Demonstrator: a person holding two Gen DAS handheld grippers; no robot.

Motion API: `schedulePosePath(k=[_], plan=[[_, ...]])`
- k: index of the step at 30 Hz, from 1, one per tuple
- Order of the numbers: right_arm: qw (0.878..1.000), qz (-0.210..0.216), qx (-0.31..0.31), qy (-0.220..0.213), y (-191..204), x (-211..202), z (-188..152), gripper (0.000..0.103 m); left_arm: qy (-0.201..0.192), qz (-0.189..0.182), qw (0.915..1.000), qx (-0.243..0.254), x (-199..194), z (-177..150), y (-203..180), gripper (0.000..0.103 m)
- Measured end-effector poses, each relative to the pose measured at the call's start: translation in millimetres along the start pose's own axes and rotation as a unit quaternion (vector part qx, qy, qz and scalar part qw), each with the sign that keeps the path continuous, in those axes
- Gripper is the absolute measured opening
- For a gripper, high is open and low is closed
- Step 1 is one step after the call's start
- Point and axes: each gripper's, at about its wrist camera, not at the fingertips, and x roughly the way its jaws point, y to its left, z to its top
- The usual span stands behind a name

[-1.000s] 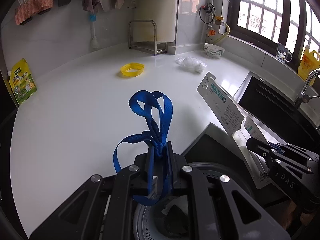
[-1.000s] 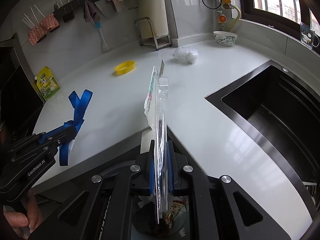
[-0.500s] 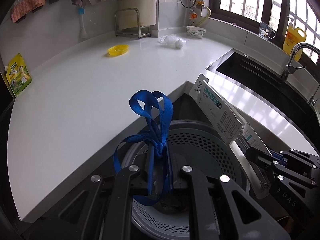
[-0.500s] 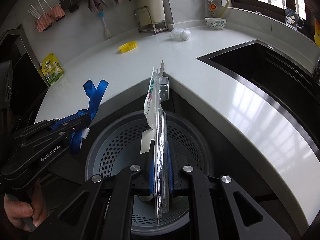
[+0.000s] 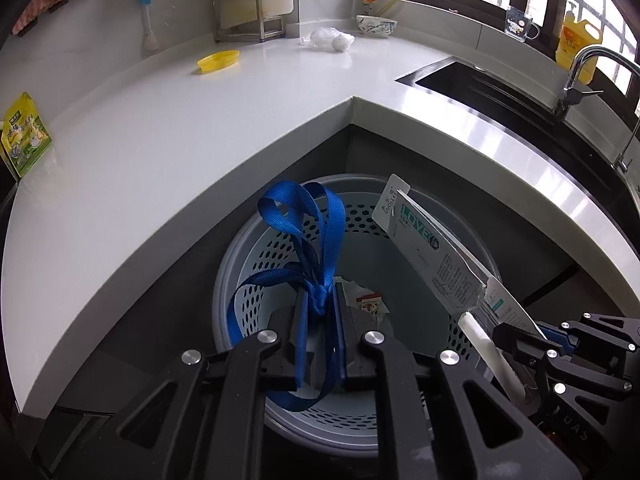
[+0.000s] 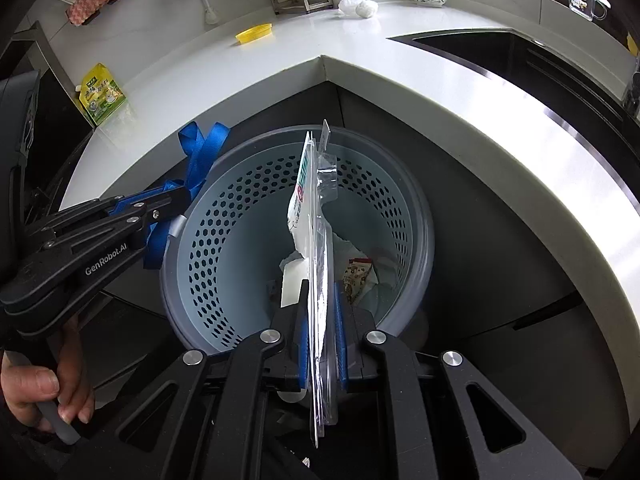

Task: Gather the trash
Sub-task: 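Carry the blue lanyard and toothbrush package over the gray basket, then open both grippers to drop the lanyard and package into the basket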

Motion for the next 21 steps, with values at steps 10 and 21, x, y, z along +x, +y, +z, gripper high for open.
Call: schedulePosePath(k=[10, 21], plan=[[0.999, 0.005, 0.018, 0.031, 0, 26, 7, 0.011, 0.025, 0.002, 0.9997, -0.003, 21, -7, -4, 0.012], [0.999, -0.001, 0.031, -0.007, -8, 16, 8, 0.038, 0.000, 0.011, 0.9998, -0.015, 10, -6, -2, 0.057]])
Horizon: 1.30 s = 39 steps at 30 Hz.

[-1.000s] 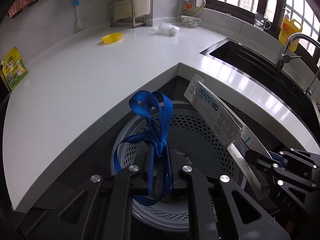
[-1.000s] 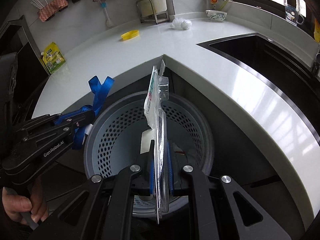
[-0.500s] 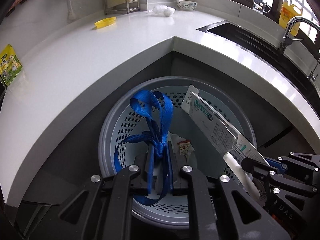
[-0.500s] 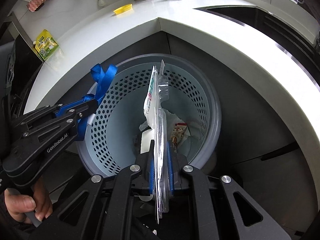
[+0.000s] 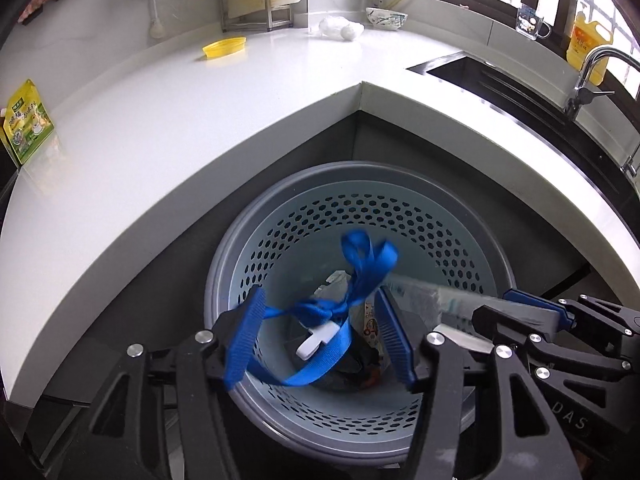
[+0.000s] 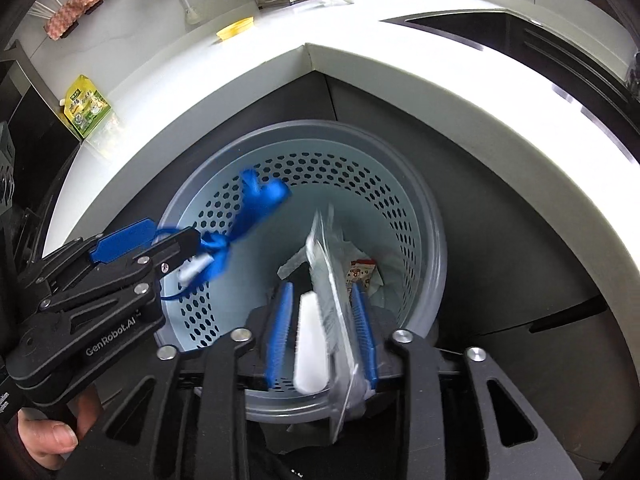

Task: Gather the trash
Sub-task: 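Open both grippers to drop the lanyard and package into the basket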

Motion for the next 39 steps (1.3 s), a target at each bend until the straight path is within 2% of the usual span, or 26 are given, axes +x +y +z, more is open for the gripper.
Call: schedulePosePath(k=[32, 39], plan=[[1.000, 0.002, 0.008, -0.015, -3, 0, 1, 0.041, -0.018, 0.010, 0.9997, -0.010, -9, 2, 10, 0.062], [1.000, -0.012, 0.004, -0.022, -4, 2, 4, 0.043, -0.019, 0.017, 0.9996, -0.010, -8, 3, 10, 0.063]])
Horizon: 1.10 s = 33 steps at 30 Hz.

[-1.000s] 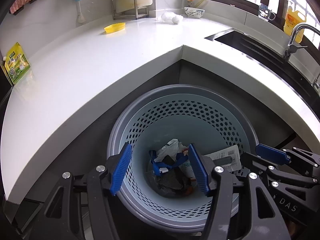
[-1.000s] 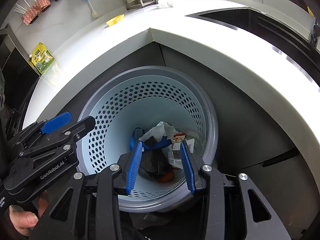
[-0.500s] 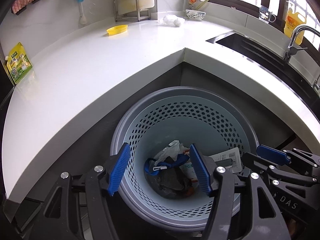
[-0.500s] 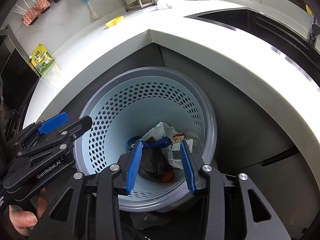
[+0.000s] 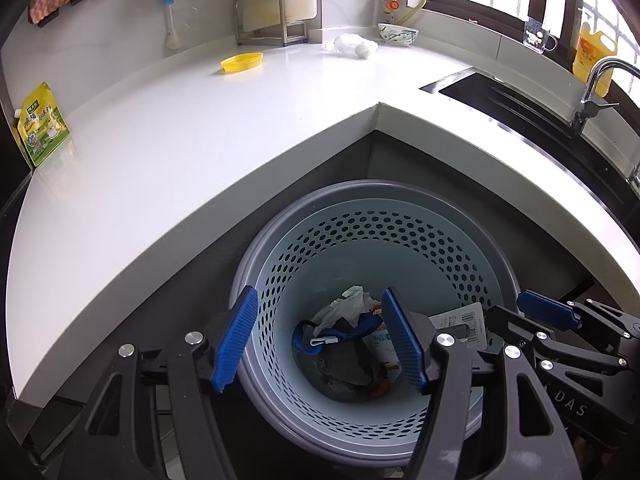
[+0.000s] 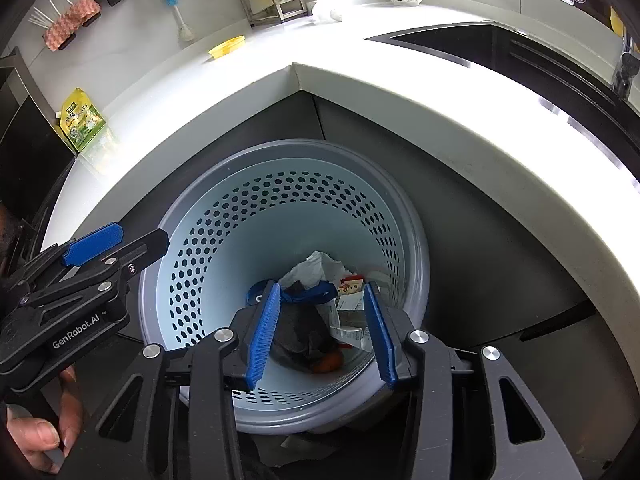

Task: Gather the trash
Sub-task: 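Open both grippers to drop the lanyard and package into the basket, then raise both open grippers from the basket toward the counter items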

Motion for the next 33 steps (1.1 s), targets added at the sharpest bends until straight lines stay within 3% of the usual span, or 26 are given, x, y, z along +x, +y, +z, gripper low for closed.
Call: schedulePosePath(k=[18, 33], plan=[[0.999, -0.024, -0.005, -0.025, -5, -2, 22, 0.059, -0.005, 0.003, 1.0000, -0.001, 4, 18, 5, 0.073], [0.992, -0.031, -0.025, -0.122, -12, -34, 86, 0.077, -0.073, 0.016, 0.9972, -0.006, -8, 87, 25, 0.094]])
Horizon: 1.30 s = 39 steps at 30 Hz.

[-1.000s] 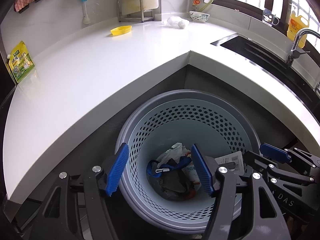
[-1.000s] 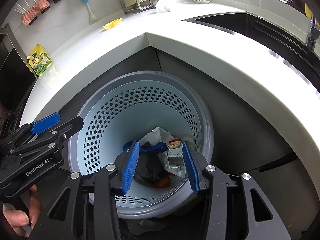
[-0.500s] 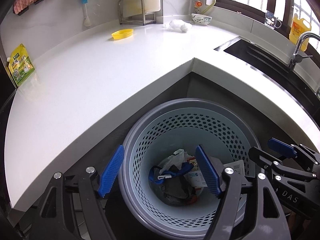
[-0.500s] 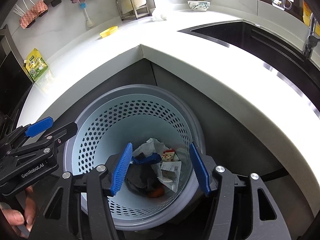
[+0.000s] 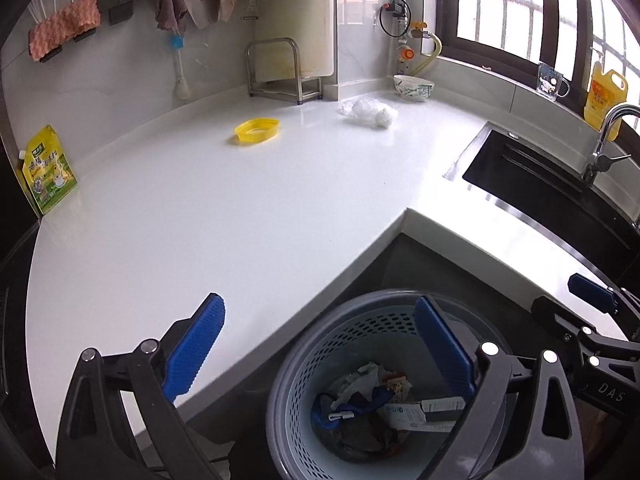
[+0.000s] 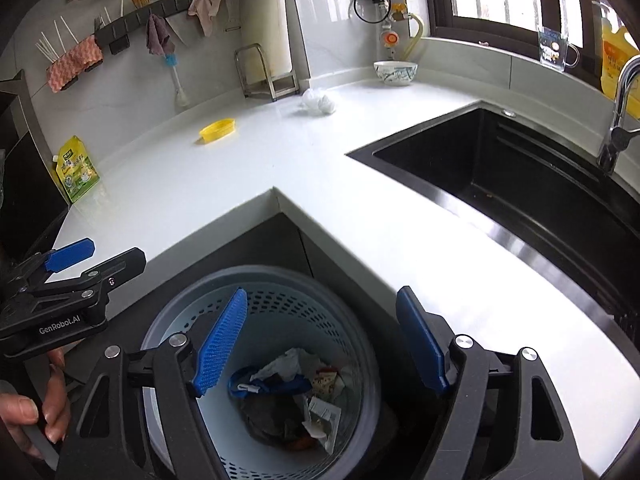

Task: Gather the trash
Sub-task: 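Raise both open grippers from the basket toward the counter items, then grasp the clear plastic bag with the right gripper while the left gripper grasps the yellow lid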

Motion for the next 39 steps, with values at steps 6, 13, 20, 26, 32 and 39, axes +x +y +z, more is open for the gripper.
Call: schedulePosePath(k=[6, 13, 20, 26, 32, 39], plan=[[0.999, 0.003, -0.025, -0.024, -1, 9, 41, 0.078, -0.022, 0.020, 0.9995, -0.013, 10, 36, 26, 0.097], [0.998, 0.018, -0.045, -0.049, 0, 32, 100, 0.081, -0.046, 0.042, 0.9972, -0.042, 33, 83, 59, 0.097], [0.994, 0.005, -0.102, -0.046, 13, 79, 161, 0.082, -0.045, 0.045, 0.9959, -0.065, 77, 129, 82, 0.097], [0.993, 0.020, -0.116, -0.012, 27, 143, 200, 0.082, -0.039, 0.048, 0.9957, -0.069, 121, 155, 90, 0.097], [0.994, 0.028, -0.105, 0.031, 25, 211, 234, 0.082, -0.009, 0.043, 0.9959, -0.079, 163, 167, 97, 0.097], [0.988, -0.020, -0.135, 0.073, 12, 270, 270, 0.082, 0.021, 0.028, 0.9970, -0.069, 198, 174, 95, 0.097]])
